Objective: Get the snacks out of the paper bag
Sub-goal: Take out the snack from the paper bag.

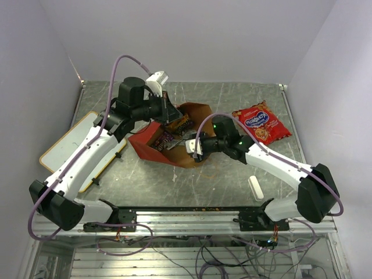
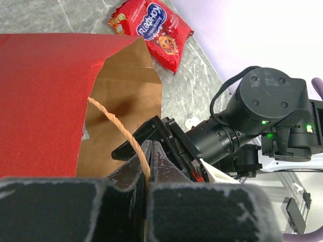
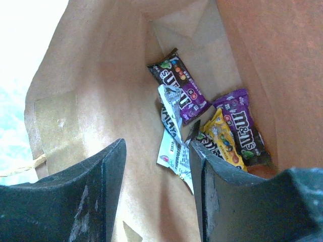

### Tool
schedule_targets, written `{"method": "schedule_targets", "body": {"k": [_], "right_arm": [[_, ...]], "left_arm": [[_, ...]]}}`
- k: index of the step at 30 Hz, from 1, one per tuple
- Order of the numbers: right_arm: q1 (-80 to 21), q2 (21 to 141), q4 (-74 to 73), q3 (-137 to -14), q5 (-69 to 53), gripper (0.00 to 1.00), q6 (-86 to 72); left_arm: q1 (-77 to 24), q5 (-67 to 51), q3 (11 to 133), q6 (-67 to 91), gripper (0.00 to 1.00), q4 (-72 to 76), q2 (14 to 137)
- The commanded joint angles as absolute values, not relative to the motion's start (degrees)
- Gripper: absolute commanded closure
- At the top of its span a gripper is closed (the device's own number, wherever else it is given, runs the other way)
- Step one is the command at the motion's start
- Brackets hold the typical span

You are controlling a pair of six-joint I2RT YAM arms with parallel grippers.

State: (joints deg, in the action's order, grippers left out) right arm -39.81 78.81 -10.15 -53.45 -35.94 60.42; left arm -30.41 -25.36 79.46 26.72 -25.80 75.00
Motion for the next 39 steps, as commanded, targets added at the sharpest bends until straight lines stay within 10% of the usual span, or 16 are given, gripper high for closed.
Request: {"method": "schedule_targets", "body": {"k": [1, 27, 39], "right_arm": [[-40.11, 79.61, -11.37, -53.81, -37.57, 0.47, 62.77], [-40.18, 104.91, -5.49, -65.06, -27.65, 0.49, 70.92], [-40.34, 109.36, -4.39, -67.97, -28.85, 0.68, 69.79]], "left_arm": [[-31.64, -27.51, 79.44, 24.25, 0.93, -21.68, 74.59], [-36.89, -27.21, 80.45, 18.15, 0.93, -24.85, 76.07], [-37.61, -26.52, 82.91, 16.52, 0.93, -27.9, 78.65]]}}
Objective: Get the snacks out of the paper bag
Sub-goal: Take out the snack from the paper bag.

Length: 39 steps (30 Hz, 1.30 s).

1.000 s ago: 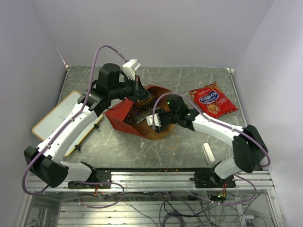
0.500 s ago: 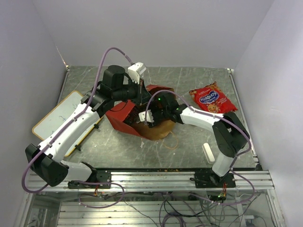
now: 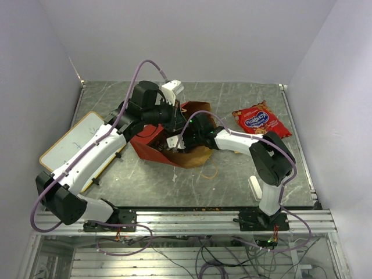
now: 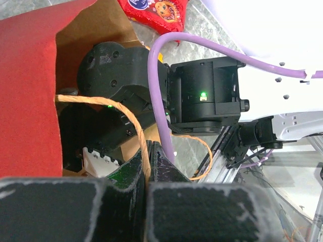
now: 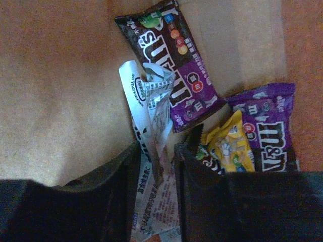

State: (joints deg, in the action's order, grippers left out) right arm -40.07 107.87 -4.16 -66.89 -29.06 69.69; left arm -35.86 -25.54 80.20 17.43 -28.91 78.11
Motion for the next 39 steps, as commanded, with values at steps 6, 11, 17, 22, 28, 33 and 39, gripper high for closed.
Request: {"method": "schedule_targets", "body": {"k": [6, 11, 17, 22, 28, 33, 39], "right_arm": [[-40.2, 107.67, -3.54, -66.44, -29.12, 0.93, 69.51], [-40.21, 103.54, 1.76, -63.51, -28.21, 1.0, 63.39], [-40.21, 96.09, 4.95, -58.88, -26.19, 1.0, 58.84], [-40.2, 87.01, 4.15, -54.55, -24.45, 1.0, 56.23], [-40.19, 74.75, -3.12, -52.42, -19.75, 1.0, 51.85], [-40.23, 62.9, -13.02, -52.65, -16.1, 1.0, 51.07], [-40.17, 47.5, -3.75, -44.48, 4.1, 1.0, 44.58]], "left_arm": [[-37.56, -24.84, 83.53, 16.53, 0.93, -28.19, 79.1], [-37.61, -23.56, 83.84, 16.52, 0.93, -28.51, 79.28], [-37.61, -21.91, 84.15, 16.72, 0.93, -29.42, 79.14], [-37.59, -20.69, 84.12, 17.48, 0.93, -29.86, 79.28], [-37.56, -19.16, 83.96, 18.18, 0.93, -29.46, 79.51], [-37.59, -17.97, 84.86, 18.07, 0.93, -30.6, 80.3], [-37.48, -15.96, 84.63, 17.73, 0.93, -31.69, 80.58]]}}
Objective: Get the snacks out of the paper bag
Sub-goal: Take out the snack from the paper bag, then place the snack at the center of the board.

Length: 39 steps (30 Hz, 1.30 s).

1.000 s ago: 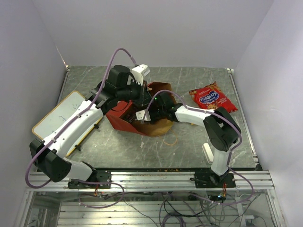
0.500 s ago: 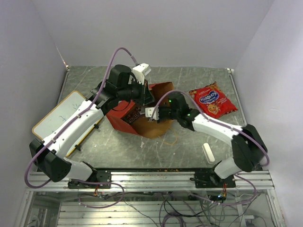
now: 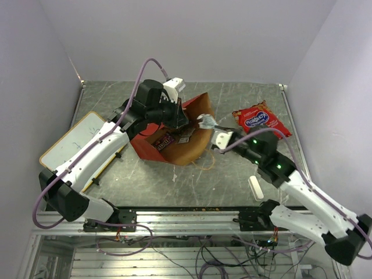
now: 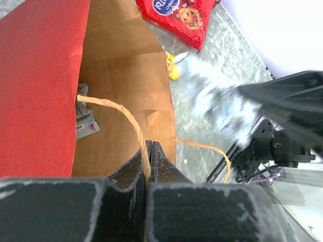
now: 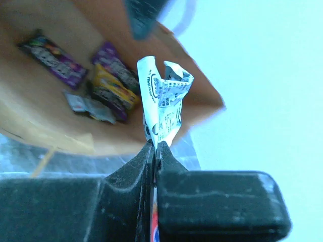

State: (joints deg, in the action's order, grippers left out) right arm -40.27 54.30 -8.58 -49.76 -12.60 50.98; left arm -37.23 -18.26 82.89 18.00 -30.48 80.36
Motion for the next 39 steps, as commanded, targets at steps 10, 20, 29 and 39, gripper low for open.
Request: {"method": "schedule_targets", "body": {"k": [10, 20, 29, 39], "right_arm": [[-39.03, 55.71, -27.62, -53.52, 51.98, 1.0, -24.03], [-35.81, 70.17, -55.8, -50.0, 49.58, 1.0, -72.28], [-25.41, 72.27, -35.79, -40.43, 40.06, 1.0, -64.69], [-25.5, 70.9, -32.24, -41.09, 37.31, 0.58, -55.94]], "left_arm": [[-37.44, -15.46, 84.75, 17.87, 0.93, -31.17, 80.58], [-37.44, -17.66, 83.73, 18.78, 0.93, -30.1, 80.41], [-37.43, -25.4, 85.03, 17.19, 0.93, -27.07, 81.36], [-37.78, -31.22, 82.29, 17.47, 0.93, -24.57, 80.65]]}}
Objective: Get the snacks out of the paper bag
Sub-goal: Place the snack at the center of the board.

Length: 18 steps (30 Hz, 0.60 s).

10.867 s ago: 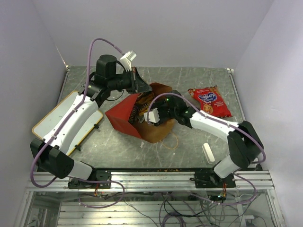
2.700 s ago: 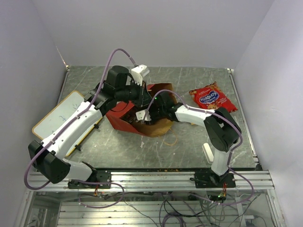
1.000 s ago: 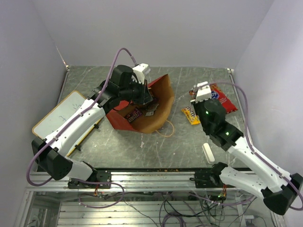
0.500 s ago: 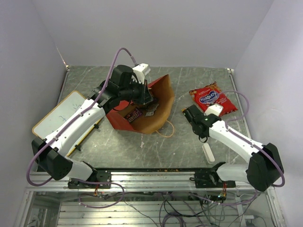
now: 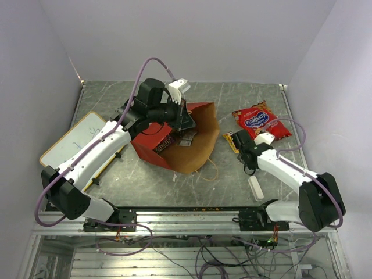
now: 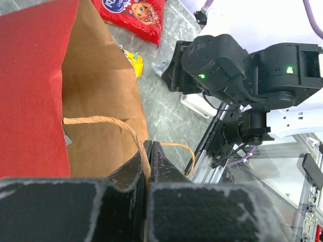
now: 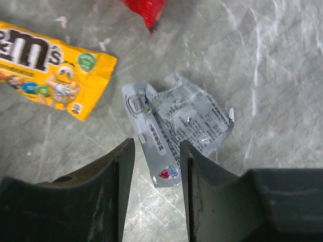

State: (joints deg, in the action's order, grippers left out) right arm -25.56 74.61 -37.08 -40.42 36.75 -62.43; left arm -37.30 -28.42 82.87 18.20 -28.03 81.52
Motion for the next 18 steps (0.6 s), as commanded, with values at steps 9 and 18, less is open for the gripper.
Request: {"method": "schedule_targets", "body": {"k": [9, 18], "right_arm": [[-25.52, 59.43, -6.14, -40.65, 17.53, 0.35, -14.86], [-27.95, 55.87, -1.39, -43.28, -22.36, 0.33, 21.67]], "left_arm": [[-37.78, -28.69, 83.03, 17.57, 0.93, -25.36, 80.95], [-37.79, -26.68, 83.12, 17.22, 0.93, -25.51, 79.94]]}}
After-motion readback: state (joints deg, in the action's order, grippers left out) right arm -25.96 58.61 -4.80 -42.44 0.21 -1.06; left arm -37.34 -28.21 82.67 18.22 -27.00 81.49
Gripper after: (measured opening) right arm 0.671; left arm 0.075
